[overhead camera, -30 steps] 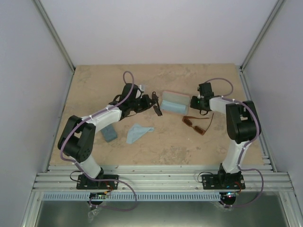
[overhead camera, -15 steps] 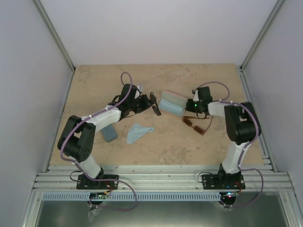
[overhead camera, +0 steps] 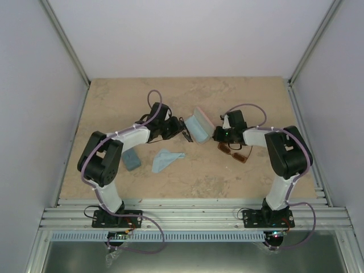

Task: Organize the sunglasses
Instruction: Adjust the sunglasses case at the center of the board.

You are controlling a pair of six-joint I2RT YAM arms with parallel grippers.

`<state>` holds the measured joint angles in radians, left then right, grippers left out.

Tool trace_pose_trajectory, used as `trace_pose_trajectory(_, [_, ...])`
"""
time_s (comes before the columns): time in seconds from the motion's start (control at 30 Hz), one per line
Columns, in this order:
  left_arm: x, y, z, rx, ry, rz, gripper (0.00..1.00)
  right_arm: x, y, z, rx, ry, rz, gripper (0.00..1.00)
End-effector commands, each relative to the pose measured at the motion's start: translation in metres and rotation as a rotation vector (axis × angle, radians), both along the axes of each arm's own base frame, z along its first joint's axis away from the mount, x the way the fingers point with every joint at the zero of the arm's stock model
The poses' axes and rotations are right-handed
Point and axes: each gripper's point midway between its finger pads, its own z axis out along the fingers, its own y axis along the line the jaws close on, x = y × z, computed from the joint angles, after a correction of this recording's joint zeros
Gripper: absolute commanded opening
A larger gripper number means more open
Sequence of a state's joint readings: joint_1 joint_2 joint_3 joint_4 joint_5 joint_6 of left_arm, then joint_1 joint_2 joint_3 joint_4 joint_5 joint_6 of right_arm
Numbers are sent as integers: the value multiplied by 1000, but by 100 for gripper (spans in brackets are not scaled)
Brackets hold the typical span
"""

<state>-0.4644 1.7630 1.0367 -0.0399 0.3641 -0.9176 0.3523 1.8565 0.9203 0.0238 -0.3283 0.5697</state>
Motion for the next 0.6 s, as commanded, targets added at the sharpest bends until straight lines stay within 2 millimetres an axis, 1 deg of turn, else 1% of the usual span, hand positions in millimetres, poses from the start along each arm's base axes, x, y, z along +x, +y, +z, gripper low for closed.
trace_pose_trajectory(0.0, [11, -1, -1, 16, 15, 15, 0, -26, -9, -19, -47, 89, -7, 6])
trace_pose_trajectory(0.13, [13, -9, -2, 25, 18, 3, 0, -24, -14, -13, -73, 58, -15, 7])
trace_pose_trajectory(0.23, [16, -16, 1, 38, 5, 5, 0, -23, -19, -13, -96, 46, -29, 7])
trace_pose_trajectory(0.43, [23, -15, -2, 134, 12, 79, 0, -23, -30, -15, -144, 39, -65, 8])
trace_pose_trajectory(0.57, [24, -20, -10, 131, 50, 93, 0, -26, -35, -18, -152, 50, -86, 8])
